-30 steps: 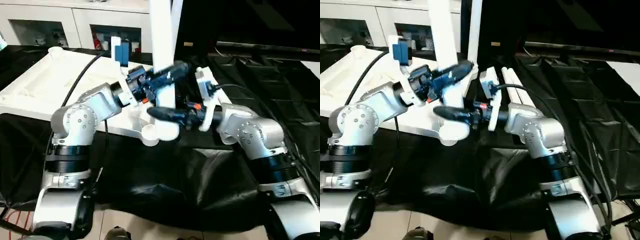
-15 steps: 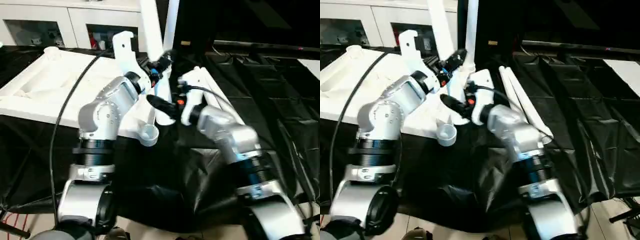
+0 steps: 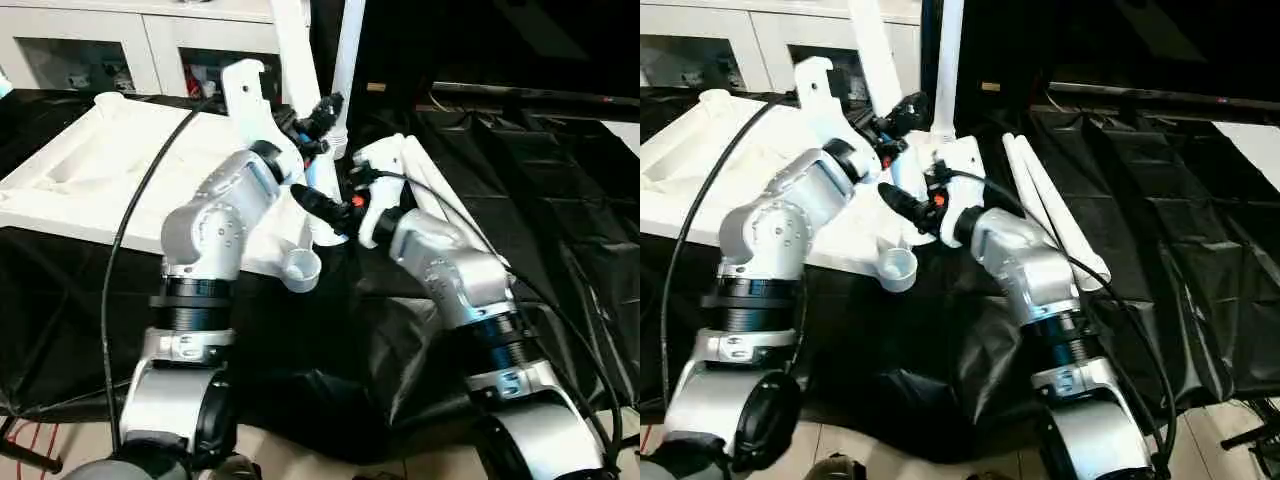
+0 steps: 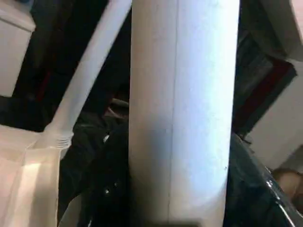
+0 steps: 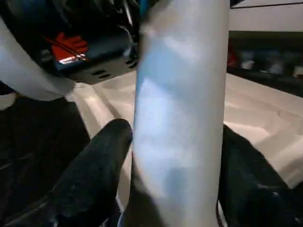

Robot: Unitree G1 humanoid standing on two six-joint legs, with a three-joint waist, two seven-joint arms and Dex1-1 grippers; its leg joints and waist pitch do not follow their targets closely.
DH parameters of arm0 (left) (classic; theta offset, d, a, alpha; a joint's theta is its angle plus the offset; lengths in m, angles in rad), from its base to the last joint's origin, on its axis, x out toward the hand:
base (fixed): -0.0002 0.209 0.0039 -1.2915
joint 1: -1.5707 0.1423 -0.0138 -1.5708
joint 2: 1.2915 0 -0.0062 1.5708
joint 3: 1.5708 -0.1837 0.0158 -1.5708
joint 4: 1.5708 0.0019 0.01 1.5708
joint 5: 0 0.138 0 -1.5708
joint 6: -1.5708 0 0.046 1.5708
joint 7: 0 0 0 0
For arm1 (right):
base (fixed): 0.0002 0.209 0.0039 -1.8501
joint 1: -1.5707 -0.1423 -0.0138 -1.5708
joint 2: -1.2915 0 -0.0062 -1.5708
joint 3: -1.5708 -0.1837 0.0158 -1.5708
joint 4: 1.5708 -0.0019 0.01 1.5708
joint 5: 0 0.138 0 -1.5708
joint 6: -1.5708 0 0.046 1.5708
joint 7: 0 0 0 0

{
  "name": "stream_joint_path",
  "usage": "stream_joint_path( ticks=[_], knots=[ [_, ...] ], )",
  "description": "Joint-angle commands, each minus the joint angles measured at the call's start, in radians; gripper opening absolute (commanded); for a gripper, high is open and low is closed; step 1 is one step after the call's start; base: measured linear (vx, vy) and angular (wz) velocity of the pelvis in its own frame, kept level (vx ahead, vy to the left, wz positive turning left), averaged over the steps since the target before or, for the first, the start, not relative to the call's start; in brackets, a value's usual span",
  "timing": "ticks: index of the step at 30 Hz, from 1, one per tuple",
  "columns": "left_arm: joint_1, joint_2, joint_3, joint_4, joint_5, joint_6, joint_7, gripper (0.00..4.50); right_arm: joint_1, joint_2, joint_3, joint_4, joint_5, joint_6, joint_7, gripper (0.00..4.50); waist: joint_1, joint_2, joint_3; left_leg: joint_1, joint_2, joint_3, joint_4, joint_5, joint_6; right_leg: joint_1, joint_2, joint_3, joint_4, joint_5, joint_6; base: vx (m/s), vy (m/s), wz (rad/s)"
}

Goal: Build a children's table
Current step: Pick table leg

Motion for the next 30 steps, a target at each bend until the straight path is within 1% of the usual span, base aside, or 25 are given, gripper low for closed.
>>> stream_joint_path(
  ticks=[1, 2, 3, 4, 5, 6, 7, 8, 9, 10, 12, 14, 15, 17, 19, 20, 21, 22, 23, 25, 28, 30],
  knots=[
    [-0.010, 0.011, -0.016, -0.018, -0.002, 0.000, -0.030, 1.88, -0.027, -0.020, -0.010, -0.042, 0.032, 0.027, 0.057, 3.07, 0.001, 0.001, -0.083, 0.020, 0.016, 0.000, -0.061, -0.190, -0.012, 0.057, -0.068, 0.044, -0.073, -0.179, -0.131, 0.000, 0.000, 0.00],
    [-0.011, 0.020, -0.020, -0.019, -0.008, 0.006, -0.050, 1.88, -0.030, -0.042, -0.013, -0.045, 0.044, 0.046, 0.087, 3.15, 0.001, 0.000, -0.084, 0.018, 0.014, 0.000, -0.061, -0.190, -0.011, 0.060, -0.068, 0.042, -0.073, -0.181, -0.134, 0.000, 0.000, 0.00],
    [-0.012, 0.029, -0.025, -0.019, -0.011, 0.009, -0.071, 1.88, -0.034, -0.062, -0.015, -0.046, 0.051, 0.054, 0.112, 3.28, 0.002, 0.000, -0.083, 0.020, 0.014, 0.000, -0.060, -0.194, -0.007, 0.060, -0.069, 0.042, -0.075, -0.191, -0.136, 0.000, 0.000, 0.00],
    [-0.014, 0.044, -0.034, -0.022, -0.019, 0.016, -0.106, 1.88, -0.044, -0.093, -0.027, -0.043, 0.066, 0.078, 0.147, 3.42, 0.003, 0.000, -0.083, 0.020, 0.015, 0.000, -0.060, -0.193, -0.007, 0.059, -0.069, 0.043, -0.075, -0.193, -0.136, 0.000, 0.000, 0.00],
    [-0.014, 0.048, -0.036, -0.023, -0.022, 0.018, -0.117, 1.88, -0.048, -0.103, -0.031, -0.042, 0.072, 0.087, 0.159, 3.42, 0.005, -0.001, -0.083, 0.019, 0.014, 0.001, -0.059, -0.186, -0.006, 0.061, -0.069, 0.043, -0.073, -0.192, -0.138, 0.000, 0.000, 0.00],
    [-0.018, 0.060, -0.036, -0.028, -0.045, 0.037, -0.156, 1.88, -0.066, -0.141, -0.050, -0.040, 0.099, 0.125, 0.199, 3.55, 0.004, -0.002, -0.082, 0.017, 0.014, 0.001, -0.059, -0.185, -0.008, 0.060, -0.069, 0.043, -0.074, -0.193, -0.138, 0.000, 0.000, 0.00],
    [-0.019, 0.061, -0.033, -0.030, -0.056, 0.045, -0.168, 1.88, -0.071, -0.151, -0.052, -0.039, 0.107, 0.138, 0.211, 3.58, 0.004, -0.002, -0.082, 0.020, 0.013, 0.002, -0.059, -0.190, -0.007, 0.061, -0.069, 0.042, -0.074, -0.201, -0.143, 0.000, 0.000, 0.00],
    [-0.019, 0.063, -0.032, -0.033, -0.069, 0.056, -0.185, 1.88, -0.076, -0.166, -0.053, -0.039, 0.116, 0.154, 0.230, 3.61, 0.004, -0.002, -0.083, 0.019, 0.013, 0.002, -0.057, -0.184, -0.006, 0.061, -0.068, 0.042, -0.073, -0.198, -0.148, 0.000, 0.000, 0.00],
    [-0.020, 0.067, -0.033, -0.037, -0.079, 0.065, -0.202, 1.88, -0.080, -0.181, -0.052, -0.039, 0.122, 0.166, 0.250, 3.61, 0.006, -0.003, -0.083, 0.019, 0.013, 0.002, -0.056, -0.180, -0.005, 0.062, -0.069, 0.042, -0.073, -0.196, -0.153, 0.000, 0.000, 0.00],
    [-0.018, 0.071, -0.029, -0.049, -0.115, 0.094, -0.242, 1.88, -0.086, -0.214, -0.043, -0.039, 0.131, 0.194, 0.295, 3.61, 0.007, -0.003, -0.084, 0.018, 0.013, 0.003, -0.055, -0.177, -0.003, 0.063, -0.070, 0.043, -0.072, -0.190, -0.155, 0.000, 0.000, 0.00],
    [-0.016, 0.072, -0.024, -0.062, -0.152, 0.120, -0.279, 1.88, -0.091, -0.237, -0.036, -0.034, 0.134, 0.214, 0.324, 3.62, 0.007, -0.004, -0.083, 0.016, 0.013, 0.003, -0.054, -0.167, 0.001, 0.063, -0.069, 0.041, -0.070, -0.177, -0.172, 0.000, 0.000, 0.00],
    [-0.012, 0.077, -0.028, -0.070, -0.173, 0.130, -0.315, 1.88, -0.096, -0.256, -0.027, -0.029, 0.135, 0.225, 0.347, 3.62, 0.007, -0.005, -0.083, 0.016, 0.012, 0.004, -0.054, -0.172, 0.005, 0.062, -0.069, 0.040, -0.072, -0.188, -0.174, 0.000, 0.000, 0.00],
    [-0.008, 0.082, -0.034, -0.073, -0.182, 0.140, -0.336, 1.88, -0.098, -0.274, -0.013, -0.032, 0.138, 0.244, 0.373, 3.62, 0.006, -0.005, -0.083, 0.017, 0.013, 0.003, -0.054, -0.173, 0.005, 0.063, -0.069, 0.040, -0.072, -0.196, -0.171, 0.000, 0.000, 0.00],
    [-0.007, 0.083, -0.037, -0.074, -0.183, 0.144, -0.342, 1.88, -0.097, -0.281, -0.006, -0.037, 0.139, 0.253, 0.386, 3.62, 0.006, -0.005, -0.082, 0.017, 0.014, 0.003, -0.054, -0.178, 0.003, 0.063, -0.069, 0.040, -0.074, -0.212, -0.166, 0.000, 0.000, 0.00],
    [-0.004, 0.087, -0.046, -0.082, -0.193, 0.154, -0.368, 1.88, -0.091, -0.302, 0.015, -0.055, 0.147, 0.281, 0.428, 3.62, 0.007, -0.005, -0.083, 0.018, 0.014, 0.002, -0.054, -0.178, 0.002, 0.064, -0.069, 0.039, -0.074, -0.213, -0.166, 0.000, 0.000, 0.00],
    [-0.004, 0.087, -0.046, -0.082, -0.193, 0.154, -0.368, 1.88, -0.091, -0.302, 0.015, -0.055, 0.147, 0.281, 0.428, 3.62, 0.007, -0.005, -0.083, 0.018, 0.014, 0.002, -0.054, -0.178, 0.002, 0.064, -0.069, 0.039, -0.074, -0.213, -0.166, 0.000, 0.000, 0.00],
    [0.009, 0.100, -0.075, -0.112, -0.200, 0.161, -0.420, 1.88, -0.081, -0.312, 0.033, -0.071, 0.153, 0.300, 0.459, 3.62, 0.006, -0.007, -0.083, 0.017, 0.014, 0.002, -0.054, -0.176, 0.004, 0.063, -0.068, 0.039, -0.074, -0.208, -0.167, 0.000, 0.000, 0.00],
    [0.009, 0.100, -0.075, -0.112, -0.200, 0.161, -0.420, 1.88, -0.081, -0.312, 0.033, -0.071, 0.153, 0.300, 0.459, 3.62, 0.008, -0.007, -0.084, 0.018, 0.015, 0.001, -0.054, -0.173, 0.004, 0.063, -0.070, 0.039, -0.072, -0.208, -0.168, 0.000, 0.000, 0.00],
    [0.020, 0.109, -0.099, -0.135, -0.203, 0.163, -0.454, 1.88, -0.077, -0.312, 0.040, -0.075, 0.156, 0.313, 0.471, 3.62, 0.007, -0.006, -0.083, 0.016, 0.015, 0.002, -0.054, -0.173, 0.004, 0.062, -0.070, 0.040, -0.073, -0.213, -0.167, 0.000, 0.000, 0.00],
    [0.027, 0.114, -0.109, -0.147, -0.205, 0.165, -0.477, 1.88, -0.077, -0.310, 0.043, -0.073, 0.156, 0.317, 0.475, 3.62, 0.006, -0.007, -0.082, 0.017, 0.016, 0.002, -0.054, -0.174, 0.002, 0.060, -0.069, 0.040, -0.072, -0.213, -0.169, 0.000, 0.000, 0.00],
    [0.034, 0.119, -0.116, -0.158, -0.212, 0.170, -0.498, 1.88, -0.078, -0.308, 0.047, -0.066, 0.153, 0.313, 0.476, 3.62, 0.005, -0.005, -0.081, 0.018, 0.016, 0.002, -0.055, -0.190, -0.005, 0.059, -0.071, 0.040, -0.076, -0.243, -0.162, 0.000, 0.000, 0.00],
    [0.038, 0.122, -0.120, -0.165, -0.216, 0.176, -0.509, 1.88, -0.081, -0.308, 0.048, -0.062, 0.155, 0.314, 0.476, 3.62, 0.005, -0.005, -0.081, 0.018, 0.016, 0.002, -0.055, -0.194, -0.009, 0.059, -0.070, 0.040, -0.076, -0.253, -0.154, 0.000, 0.000, 0.00]
  ],
)
